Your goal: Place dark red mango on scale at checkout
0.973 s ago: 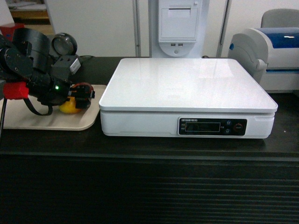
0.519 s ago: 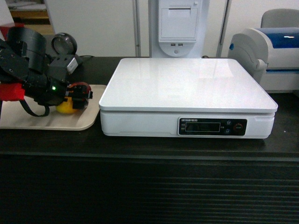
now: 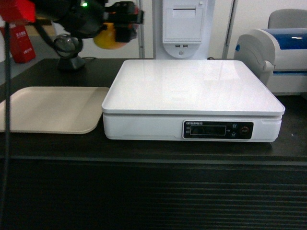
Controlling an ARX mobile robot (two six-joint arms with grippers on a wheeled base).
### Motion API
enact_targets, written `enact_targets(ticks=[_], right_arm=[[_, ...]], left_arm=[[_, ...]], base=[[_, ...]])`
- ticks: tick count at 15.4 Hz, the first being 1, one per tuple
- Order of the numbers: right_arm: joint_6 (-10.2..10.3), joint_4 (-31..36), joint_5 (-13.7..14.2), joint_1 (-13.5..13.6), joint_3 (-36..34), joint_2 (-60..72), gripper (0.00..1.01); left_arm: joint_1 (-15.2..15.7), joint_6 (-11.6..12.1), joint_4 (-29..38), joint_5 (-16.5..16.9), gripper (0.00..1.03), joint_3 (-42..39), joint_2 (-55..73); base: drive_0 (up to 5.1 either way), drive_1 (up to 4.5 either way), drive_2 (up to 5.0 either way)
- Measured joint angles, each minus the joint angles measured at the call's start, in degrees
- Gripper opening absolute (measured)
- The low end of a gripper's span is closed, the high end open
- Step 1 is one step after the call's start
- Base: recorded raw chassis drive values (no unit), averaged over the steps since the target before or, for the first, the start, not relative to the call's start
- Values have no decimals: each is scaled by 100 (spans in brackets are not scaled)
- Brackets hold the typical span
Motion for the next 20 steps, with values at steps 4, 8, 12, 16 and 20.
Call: enact_targets(ticks=[4, 8, 12, 16, 20], right_arm=[[0, -2, 0, 0, 0, 0, 98], [0, -2, 0, 0, 0, 0, 98], [0, 0, 0, 0, 0, 0, 98], [0, -2, -2, 0, 0, 0, 98], [0, 0, 0, 0, 0, 0, 98]], left_arm=[[-992, -28, -352, -264, 58, 944, 671], [-1287, -28, -592, -439, 58, 1401, 1233], [-1386, -28, -688, -503, 58, 1602, 1469], [-1554, 17, -975, -717, 58, 2118, 1904], [-1600, 39, -1679, -1154, 73, 3060, 2618]], base=[[0, 0, 0], [0, 0, 0], [0, 0, 0], [0, 0, 0], [0, 0, 0]])
